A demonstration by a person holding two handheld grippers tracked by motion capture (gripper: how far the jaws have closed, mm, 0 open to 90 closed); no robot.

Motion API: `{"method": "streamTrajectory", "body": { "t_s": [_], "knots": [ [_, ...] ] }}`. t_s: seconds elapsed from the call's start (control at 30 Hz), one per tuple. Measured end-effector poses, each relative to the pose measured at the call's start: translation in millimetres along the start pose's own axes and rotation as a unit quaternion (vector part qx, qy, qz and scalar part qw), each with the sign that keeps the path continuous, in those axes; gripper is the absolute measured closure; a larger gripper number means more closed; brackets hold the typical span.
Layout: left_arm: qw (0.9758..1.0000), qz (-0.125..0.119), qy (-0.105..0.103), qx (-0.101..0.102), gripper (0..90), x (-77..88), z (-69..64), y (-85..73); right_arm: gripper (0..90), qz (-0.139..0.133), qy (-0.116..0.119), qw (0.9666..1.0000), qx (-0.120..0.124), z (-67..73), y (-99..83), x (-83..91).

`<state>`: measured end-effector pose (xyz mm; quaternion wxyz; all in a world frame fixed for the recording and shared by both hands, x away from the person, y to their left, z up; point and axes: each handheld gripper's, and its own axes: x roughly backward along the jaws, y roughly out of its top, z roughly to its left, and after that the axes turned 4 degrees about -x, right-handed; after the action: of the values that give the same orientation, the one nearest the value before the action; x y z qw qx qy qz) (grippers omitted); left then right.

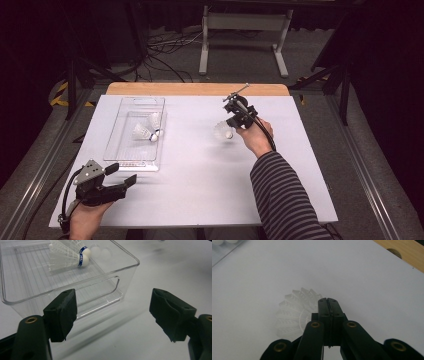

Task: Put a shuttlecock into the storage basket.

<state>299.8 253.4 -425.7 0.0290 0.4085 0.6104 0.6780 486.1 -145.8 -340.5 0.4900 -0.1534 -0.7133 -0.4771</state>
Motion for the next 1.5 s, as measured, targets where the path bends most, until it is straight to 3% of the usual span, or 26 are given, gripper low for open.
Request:
{"method": "streamTrajectory", "body": {
  "t_s": [0.4, 0.93, 1.23, 1.5],
  "knots": [
    [1.0, -0.003, -0.003, -0.001, 22.9, -0.3, 0.3, 0.4, 90.0, -0.014, 0.031, 0.9992, 0.02, 11.7, -9.4, 16.2],
    [1.0, -0.003, 0.001, 0.0, 23.1, 0.2, 0.3, 0.6, 90.0, -0.026, 0.051, 0.9976, 0.038, 21.8, -22.0, 28.1],
    [1.0, -0.004, -0.001, -0.001, 23.5, 0.3, 0.0, 1.1, 90.0, -0.022, 0.058, 0.9967, 0.053, 31.3, -26.3, 30.5],
    [1.0, -0.004, -0.003, -0.002, 23.9, 0.0, -0.9, 2.0, 90.0, -0.028, 0.08, 0.9945, 0.061, 39.3, -30.8, 31.6]
  ]
}}
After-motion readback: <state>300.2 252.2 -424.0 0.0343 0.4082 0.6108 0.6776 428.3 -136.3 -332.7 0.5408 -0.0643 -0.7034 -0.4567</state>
